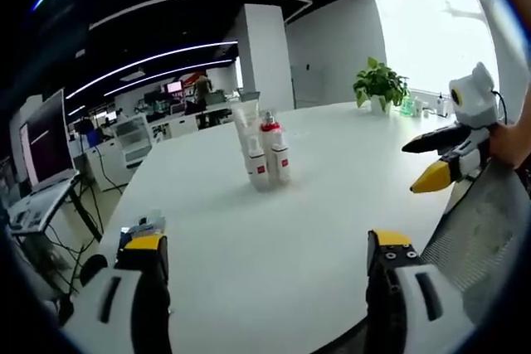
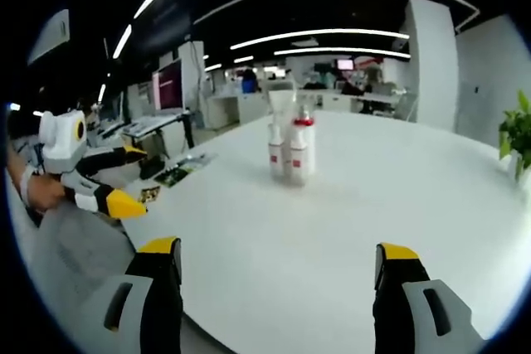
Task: Arrange the skincare products in the storage area until every visible bottle or jar stands upright without overlapping.
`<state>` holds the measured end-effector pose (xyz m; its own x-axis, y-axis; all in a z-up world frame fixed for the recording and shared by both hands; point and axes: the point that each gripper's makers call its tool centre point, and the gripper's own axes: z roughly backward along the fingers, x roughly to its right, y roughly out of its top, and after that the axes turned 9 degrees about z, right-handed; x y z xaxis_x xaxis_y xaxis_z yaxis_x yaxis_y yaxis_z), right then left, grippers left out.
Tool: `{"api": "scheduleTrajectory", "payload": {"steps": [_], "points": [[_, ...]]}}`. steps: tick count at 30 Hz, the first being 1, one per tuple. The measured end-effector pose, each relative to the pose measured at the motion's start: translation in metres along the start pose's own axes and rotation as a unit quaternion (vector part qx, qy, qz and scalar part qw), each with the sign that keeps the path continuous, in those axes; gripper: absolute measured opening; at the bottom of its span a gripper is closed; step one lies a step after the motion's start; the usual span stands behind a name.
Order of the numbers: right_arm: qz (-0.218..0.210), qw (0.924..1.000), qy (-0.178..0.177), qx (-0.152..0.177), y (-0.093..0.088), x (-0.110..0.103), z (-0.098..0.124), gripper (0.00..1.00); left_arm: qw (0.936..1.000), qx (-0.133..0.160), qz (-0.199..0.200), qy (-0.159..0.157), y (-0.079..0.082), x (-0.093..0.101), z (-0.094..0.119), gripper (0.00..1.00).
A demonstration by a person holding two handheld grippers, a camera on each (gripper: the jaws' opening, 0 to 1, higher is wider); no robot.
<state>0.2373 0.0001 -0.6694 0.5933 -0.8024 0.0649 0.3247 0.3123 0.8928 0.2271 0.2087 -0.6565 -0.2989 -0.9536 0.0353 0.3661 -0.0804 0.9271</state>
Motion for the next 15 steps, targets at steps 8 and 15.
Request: {"api": "scheduleTrajectory", "payload": {"steps": [8,15], "points": [[0.006,0.9999,0.008,-0.01,-0.0032,-0.0046,-0.0001,0.99,0.9999,-0.002,-0.011,-0.003,-0.0011,0.0021,-0.0001,0.94],[0.009,0.9999,0.003,-0.012,-0.0044,-0.0027,-0.0006,0.99,0.9996,-0.015,-0.025,0.002,-0.0064,0.0015,-0.0007,0.93]]}}
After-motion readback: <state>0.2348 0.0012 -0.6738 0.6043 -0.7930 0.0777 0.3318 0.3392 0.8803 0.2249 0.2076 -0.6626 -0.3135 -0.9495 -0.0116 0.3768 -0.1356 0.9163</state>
